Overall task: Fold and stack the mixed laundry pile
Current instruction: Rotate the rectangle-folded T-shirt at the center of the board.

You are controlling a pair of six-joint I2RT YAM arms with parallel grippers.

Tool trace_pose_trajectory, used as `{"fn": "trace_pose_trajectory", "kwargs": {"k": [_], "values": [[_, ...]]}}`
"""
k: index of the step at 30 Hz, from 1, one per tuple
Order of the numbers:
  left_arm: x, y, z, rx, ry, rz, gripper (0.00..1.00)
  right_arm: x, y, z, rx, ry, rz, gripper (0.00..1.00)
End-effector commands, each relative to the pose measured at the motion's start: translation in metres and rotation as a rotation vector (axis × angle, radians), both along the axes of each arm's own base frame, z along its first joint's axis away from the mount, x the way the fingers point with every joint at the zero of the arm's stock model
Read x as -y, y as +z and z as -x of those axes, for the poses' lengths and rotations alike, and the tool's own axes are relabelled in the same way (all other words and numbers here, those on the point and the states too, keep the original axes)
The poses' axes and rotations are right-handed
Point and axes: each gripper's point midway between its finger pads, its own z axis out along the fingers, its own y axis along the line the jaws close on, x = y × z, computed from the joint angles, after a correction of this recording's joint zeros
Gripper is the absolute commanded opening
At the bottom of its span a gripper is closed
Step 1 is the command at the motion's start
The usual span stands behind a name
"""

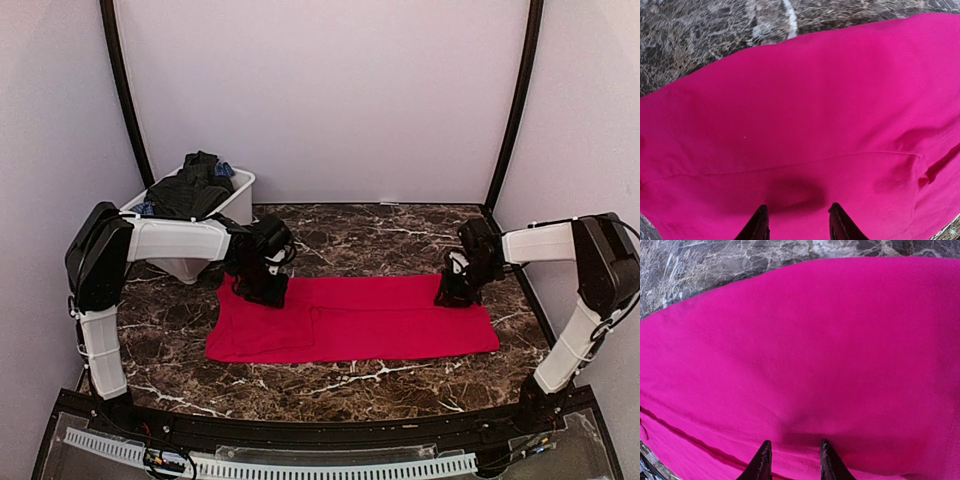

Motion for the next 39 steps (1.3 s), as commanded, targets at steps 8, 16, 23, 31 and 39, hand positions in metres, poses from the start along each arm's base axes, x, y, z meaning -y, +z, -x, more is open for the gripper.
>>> {"fn": "trace_pose_trajectory", "kwargs": {"k": [8,16,23,31,39], "values": [[-0.012,-0.030,-0.028,-0.053,0.058,-0.040,0.45,0.002,-0.004,0.045,-0.113,-0.094,-0.086,0.33],[0.033,-0.039,-0.106,-0.022,-0.030,0.031,0.45,-0.024,0.024,0.078,-0.087,-0.084,-0.278,0.31],[0.078,-0.009,-0.177,0.057,-0.120,0.184,0.44,-0.062,0.082,0.080,0.034,0.132,-0.271,0.36],[0.044,0.086,-0.165,0.183,-0.042,0.249,0.45,-0.047,0.069,0.025,0.105,0.197,-0.039,0.32],[0.036,0.055,-0.109,0.084,-0.032,0.211,0.39,-0.027,0.038,0.011,0.036,0.198,0.135,0.27]]}}
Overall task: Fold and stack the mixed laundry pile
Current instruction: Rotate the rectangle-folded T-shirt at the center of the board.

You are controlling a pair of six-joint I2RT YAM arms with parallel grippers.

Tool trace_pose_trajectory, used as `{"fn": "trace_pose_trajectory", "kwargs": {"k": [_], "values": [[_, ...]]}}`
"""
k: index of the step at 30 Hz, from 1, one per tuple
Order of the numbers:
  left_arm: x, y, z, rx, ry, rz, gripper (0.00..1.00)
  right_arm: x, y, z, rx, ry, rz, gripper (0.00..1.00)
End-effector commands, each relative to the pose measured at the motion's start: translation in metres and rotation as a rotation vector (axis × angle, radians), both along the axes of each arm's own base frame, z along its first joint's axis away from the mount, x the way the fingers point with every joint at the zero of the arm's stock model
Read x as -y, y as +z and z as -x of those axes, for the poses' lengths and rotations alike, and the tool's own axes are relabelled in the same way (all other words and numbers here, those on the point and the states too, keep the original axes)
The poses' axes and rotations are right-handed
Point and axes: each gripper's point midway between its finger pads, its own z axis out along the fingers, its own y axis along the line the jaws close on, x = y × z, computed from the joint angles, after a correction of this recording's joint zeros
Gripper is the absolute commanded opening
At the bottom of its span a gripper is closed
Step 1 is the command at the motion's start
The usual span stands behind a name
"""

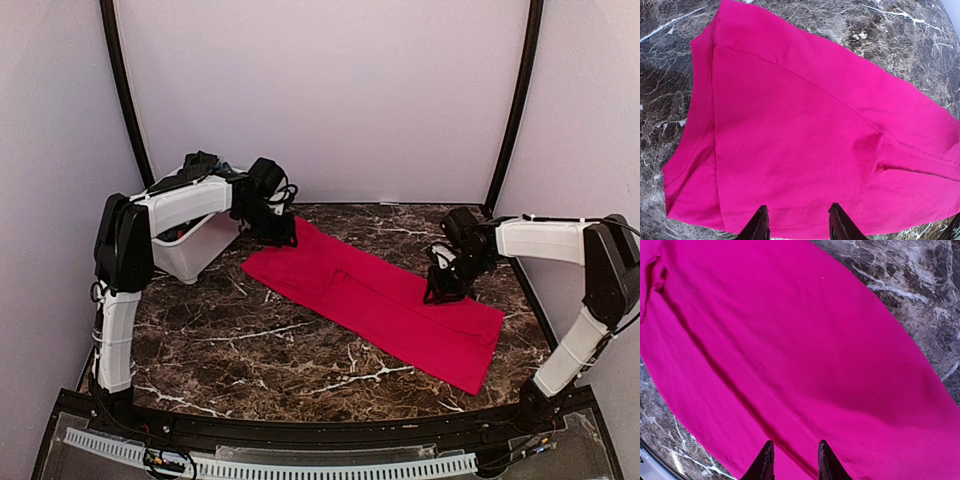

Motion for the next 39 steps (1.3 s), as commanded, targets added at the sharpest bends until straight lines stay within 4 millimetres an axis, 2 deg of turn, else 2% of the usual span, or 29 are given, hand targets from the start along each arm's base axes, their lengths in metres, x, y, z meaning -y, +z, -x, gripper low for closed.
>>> {"fn": "trace_pose_trajectory", "kwargs": {"k": [1,5,7,9,12,15,18,21,23,24,25,26,28,31,33,34,35,36,37,39], "values": [[0.011,-0.013,0.026,-0.022,-0.015,-0.003,0.39,0.017,-0.007,-0.007,-0.001,-0.002,0.121,0.26],[0.002,-0.047,0.041,-0.086,0.017,-0.043,0.35,0.016,-0.023,0.003,-0.060,0.004,0.121,0.18],[-0.004,-0.061,0.042,-0.098,0.024,-0.080,0.32,0.013,-0.030,0.008,-0.090,0.012,0.119,0.08],[-0.011,-0.075,0.041,-0.109,0.031,-0.131,0.23,0.006,-0.038,0.015,-0.130,0.019,0.089,0.00],[-0.017,-0.091,0.038,-0.120,0.025,-0.188,0.14,0.001,-0.051,0.029,-0.180,0.016,0.078,0.00],[-0.023,-0.107,0.026,-0.117,0.032,-0.252,0.03,-0.008,-0.059,0.046,-0.216,0.027,0.057,0.00],[-0.030,-0.118,0.016,-0.131,0.024,-0.303,0.00,-0.020,-0.065,0.067,-0.252,0.062,0.063,0.00],[-0.029,-0.119,-0.012,-0.091,0.021,-0.325,0.00,-0.039,-0.063,0.085,-0.281,0.095,0.023,0.00],[-0.022,-0.116,-0.029,-0.063,0.005,-0.317,0.00,-0.061,-0.055,0.094,-0.296,0.120,-0.039,0.00],[-0.016,-0.112,-0.045,-0.023,-0.003,-0.301,0.00,-0.075,-0.049,0.099,-0.298,0.138,-0.077,0.00],[-0.015,-0.110,-0.052,-0.003,-0.019,-0.306,0.00,-0.094,-0.039,0.101,-0.295,0.162,-0.131,0.00],[-0.013,-0.103,-0.070,0.046,-0.005,-0.297,0.00,-0.112,-0.030,0.108,-0.295,0.195,-0.164,0.00],[-0.013,-0.090,-0.091,0.097,0.012,-0.259,0.00,-0.146,-0.007,0.118,-0.277,0.260,-0.231,0.00],[-0.014,-0.062,-0.116,0.162,0.051,-0.152,0.01,-0.180,0.034,0.122,-0.228,0.331,-0.344,0.00],[-0.016,-0.024,-0.121,0.219,0.053,-0.109,0.02,-0.181,0.054,0.113,-0.169,0.330,-0.370,0.00],[-0.010,-0.012,-0.119,0.232,0.028,-0.078,0.02,-0.177,0.062,0.105,-0.129,0.327,-0.368,0.00],[-0.008,0.008,-0.113,0.241,0.014,-0.050,0.03,-0.172,0.068,0.098,-0.096,0.323,-0.363,0.00],[-0.006,0.018,-0.110,0.245,0.011,-0.031,0.03,-0.163,0.072,0.091,-0.062,0.313,-0.347,0.01],[-0.005,0.033,-0.099,0.238,0.001,-0.004,0.03,-0.153,0.072,0.082,-0.039,0.296,-0.331,0.02],[-0.006,0.044,-0.083,0.221,0.002,0.009,0.03,-0.128,0.062,0.066,-0.032,0.250,-0.278,0.01]]}}
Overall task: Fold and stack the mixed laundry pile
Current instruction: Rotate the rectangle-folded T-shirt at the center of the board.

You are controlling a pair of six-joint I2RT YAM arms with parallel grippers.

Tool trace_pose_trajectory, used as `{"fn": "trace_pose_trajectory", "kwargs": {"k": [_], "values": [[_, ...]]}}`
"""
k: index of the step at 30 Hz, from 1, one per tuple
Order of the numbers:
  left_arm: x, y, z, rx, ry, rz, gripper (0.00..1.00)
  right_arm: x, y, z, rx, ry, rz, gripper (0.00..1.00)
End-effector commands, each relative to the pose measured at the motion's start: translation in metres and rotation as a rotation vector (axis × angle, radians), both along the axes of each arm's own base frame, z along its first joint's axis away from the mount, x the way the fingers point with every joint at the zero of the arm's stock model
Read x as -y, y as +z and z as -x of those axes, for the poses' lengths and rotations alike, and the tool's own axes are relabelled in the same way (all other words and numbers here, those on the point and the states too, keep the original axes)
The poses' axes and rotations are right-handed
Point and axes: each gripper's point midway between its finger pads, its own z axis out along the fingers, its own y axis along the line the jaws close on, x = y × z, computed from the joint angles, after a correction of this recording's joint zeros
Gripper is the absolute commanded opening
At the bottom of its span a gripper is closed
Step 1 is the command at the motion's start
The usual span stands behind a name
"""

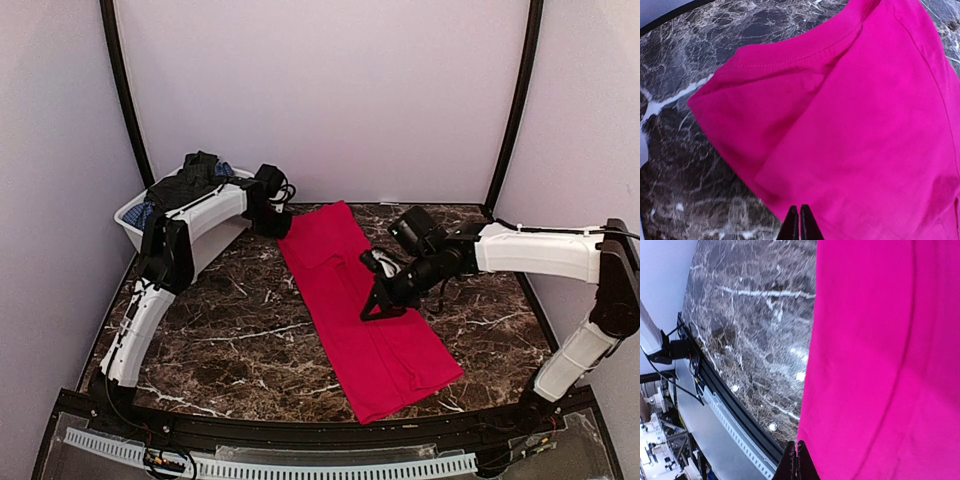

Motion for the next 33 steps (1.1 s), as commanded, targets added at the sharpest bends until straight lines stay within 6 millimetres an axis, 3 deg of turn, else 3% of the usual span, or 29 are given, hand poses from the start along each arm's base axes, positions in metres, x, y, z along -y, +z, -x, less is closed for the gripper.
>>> {"fn": "trace_pose_trajectory", "kwargs": {"k": [1,3,6,11,17,23,24,25,26,29,33], "values": [[0.017,0.103,0.030,0.089,-0.056,0.120,0.03,0.050,-0.004,-0.039,0.077,-0.097,0.106,0.01],[0.020,0.102,0.047,0.069,-0.058,0.108,0.02,0.075,-0.020,-0.048,0.101,-0.118,0.237,0.00],[0.039,0.084,0.081,0.016,-0.100,0.105,0.02,0.091,-0.034,-0.047,0.097,-0.113,0.331,0.00],[0.065,0.048,0.113,-0.049,-0.134,0.107,0.01,0.087,-0.061,-0.029,0.001,-0.081,0.330,0.00],[0.061,-0.003,0.120,-0.122,-0.107,0.064,0.00,0.068,-0.087,0.002,-0.072,-0.008,0.342,0.00],[0.047,-0.043,0.104,-0.163,-0.086,-0.017,0.00,0.025,-0.107,0.036,-0.138,0.061,0.298,0.00],[0.045,-0.039,0.098,-0.155,-0.086,-0.023,0.00,0.015,-0.108,0.038,-0.147,0.066,0.281,0.00],[0.037,-0.048,0.092,-0.163,-0.072,-0.045,0.00,0.005,-0.108,0.038,-0.156,0.066,0.260,0.00],[0.037,-0.041,0.084,-0.145,-0.074,-0.046,0.00,-0.006,-0.107,0.036,-0.159,0.062,0.237,0.00],[0.019,-0.042,0.057,-0.123,-0.046,-0.063,0.00,-0.052,-0.089,0.028,-0.155,0.080,0.122,0.00],[0.013,-0.021,0.024,-0.064,-0.052,-0.028,0.00,-0.113,-0.041,0.020,-0.096,0.168,-0.022,0.00]]}}
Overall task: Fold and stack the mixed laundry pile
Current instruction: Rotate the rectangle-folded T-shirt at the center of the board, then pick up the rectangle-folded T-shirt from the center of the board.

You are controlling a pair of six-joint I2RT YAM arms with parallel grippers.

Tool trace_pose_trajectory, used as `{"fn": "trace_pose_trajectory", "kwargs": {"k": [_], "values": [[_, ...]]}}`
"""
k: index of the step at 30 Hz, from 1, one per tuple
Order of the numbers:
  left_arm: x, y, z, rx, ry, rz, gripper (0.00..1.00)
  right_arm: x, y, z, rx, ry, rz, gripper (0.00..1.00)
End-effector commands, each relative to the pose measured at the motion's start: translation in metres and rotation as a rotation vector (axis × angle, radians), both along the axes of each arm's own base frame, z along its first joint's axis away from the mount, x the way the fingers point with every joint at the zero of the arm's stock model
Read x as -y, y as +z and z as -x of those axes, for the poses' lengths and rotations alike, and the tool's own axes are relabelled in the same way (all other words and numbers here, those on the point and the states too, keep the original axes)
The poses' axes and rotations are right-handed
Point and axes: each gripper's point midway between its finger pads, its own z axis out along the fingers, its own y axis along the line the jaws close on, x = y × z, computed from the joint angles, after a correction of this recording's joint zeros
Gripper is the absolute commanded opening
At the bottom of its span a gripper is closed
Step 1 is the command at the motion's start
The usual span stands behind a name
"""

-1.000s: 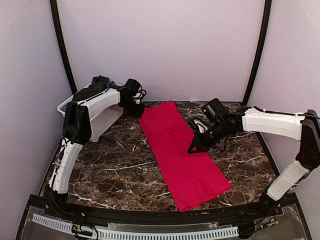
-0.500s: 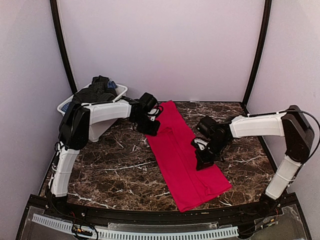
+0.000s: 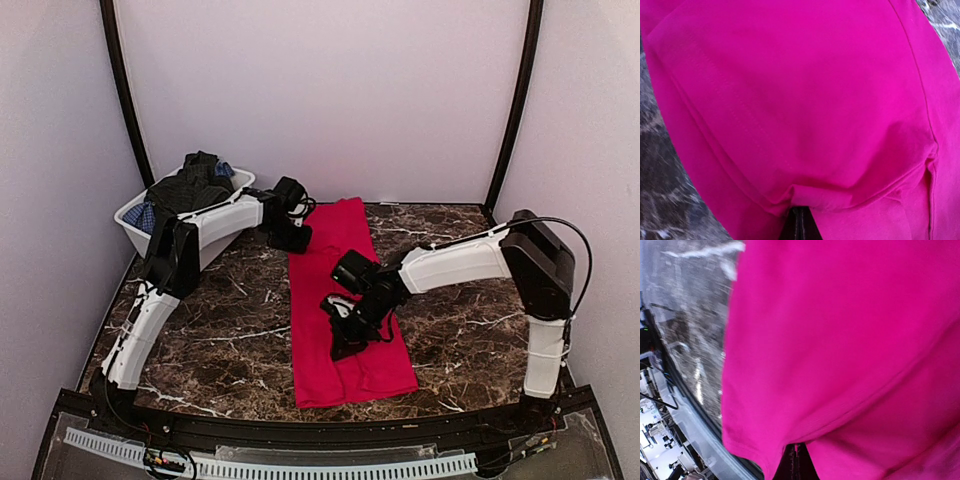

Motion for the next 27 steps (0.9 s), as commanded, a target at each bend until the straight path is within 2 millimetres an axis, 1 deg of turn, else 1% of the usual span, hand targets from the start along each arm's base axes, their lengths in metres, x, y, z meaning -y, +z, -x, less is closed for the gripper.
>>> {"fn": "trace_pose_trajectory", "kwargs": {"k": [1,2,3,4,5,6,7,8,9,10,11,12,13,14,15,16,17,18,19,20,21,22,23,24,25,26,27], "values": [[-0.032,0.013,-0.026,0.025,0.009,-0.051,0.00,-0.072,0.070,-0.009,0.062,0.073,-0.240,0.00],[-0.031,0.020,-0.026,0.034,0.003,-0.043,0.01,-0.074,0.085,-0.010,0.083,0.083,-0.274,0.00],[-0.027,0.040,-0.026,0.057,-0.010,-0.015,0.02,-0.072,0.098,-0.014,0.109,0.083,-0.294,0.03],[-0.024,0.052,-0.026,0.073,-0.011,0.006,0.03,-0.066,0.108,-0.018,0.135,0.079,-0.307,0.05],[-0.022,0.071,-0.021,0.088,-0.020,0.029,0.06,-0.059,0.115,-0.022,0.158,0.075,-0.317,0.07],[-0.019,0.083,-0.020,0.112,-0.024,0.049,0.07,-0.050,0.122,-0.027,0.181,0.064,-0.324,0.09],[-0.019,0.096,-0.009,0.118,-0.035,0.056,0.09,-0.040,0.125,-0.033,0.206,0.055,-0.323,0.10],[-0.017,0.105,-0.007,0.138,-0.038,0.069,0.11,-0.028,0.123,-0.037,0.230,0.049,-0.309,0.12],[-0.019,0.112,0.006,0.133,-0.042,0.069,0.12,-0.014,0.115,-0.041,0.242,0.040,-0.276,0.13],[-0.018,0.116,0.012,0.130,-0.032,0.080,0.13,-0.003,0.111,-0.046,0.259,0.033,-0.246,0.14],[-0.021,0.120,0.027,0.110,-0.031,0.084,0.13,0.010,0.101,-0.047,0.264,0.035,-0.204,0.13],[-0.025,0.120,0.042,0.090,-0.022,0.095,0.13,0.020,0.091,-0.047,0.274,0.038,-0.159,0.12],[-0.020,0.120,0.055,0.080,-0.038,0.105,0.14,0.026,0.084,-0.044,0.272,0.051,-0.135,0.11],[-0.018,0.116,0.076,0.076,-0.045,0.109,0.14,0.031,0.077,-0.038,0.260,0.063,-0.122,0.11],[-0.016,0.114,0.085,0.075,-0.051,0.116,0.15,0.034,0.072,-0.033,0.247,0.071,-0.124,0.11],[-0.015,0.107,0.106,0.056,-0.061,0.123,0.15,0.037,0.066,-0.028,0.229,0.075,-0.129,0.10],[-0.014,0.102,0.117,0.039,-0.064,0.126,0.15,0.038,0.061,-0.021,0.206,0.078,-0.137,0.10],[-0.015,0.091,0.136,0.004,-0.063,0.126,0.15,0.039,0.057,-0.016,0.185,0.080,-0.150,0.10],[-0.014,0.087,0.145,-0.006,-0.067,0.133,0.15,0.040,0.052,-0.010,0.166,0.083,-0.155,0.10],[-0.016,0.074,0.165,-0.042,-0.076,0.119,0.15,0.039,0.048,-0.005,0.151,0.085,-0.163,0.10],[-0.015,0.069,0.172,-0.048,-0.080,0.117,0.16,0.040,0.042,-0.001,0.137,0.086,-0.164,0.10],[-0.018,0.058,0.185,-0.077,-0.076,0.101,0.15,0.038,0.037,0.003,0.125,0.088,-0.169,0.11],[-0.018,0.053,0.189,-0.086,-0.075,0.104,0.16,0.036,0.031,0.005,0.113,0.087,-0.178,0.11],[-0.021,0.042,0.200,-0.120,-0.071,0.099,0.16,0.033,0.025,0.008,0.097,0.088,-0.184,0.11],[-0.020,0.038,0.201,-0.126,-0.061,0.110,0.16,0.029,0.020,0.010,0.082,0.088,-0.194,0.10],[-0.023,0.028,0.207,-0.151,-0.059,0.101,0.16,0.024,0.015,0.011,0.077,0.090,-0.202,0.10],[-0.024,0.024,0.208,-0.157,-0.058,0.099,0.15,0.021,0.010,0.012,0.069,0.092,-0.201,0.10]]}}
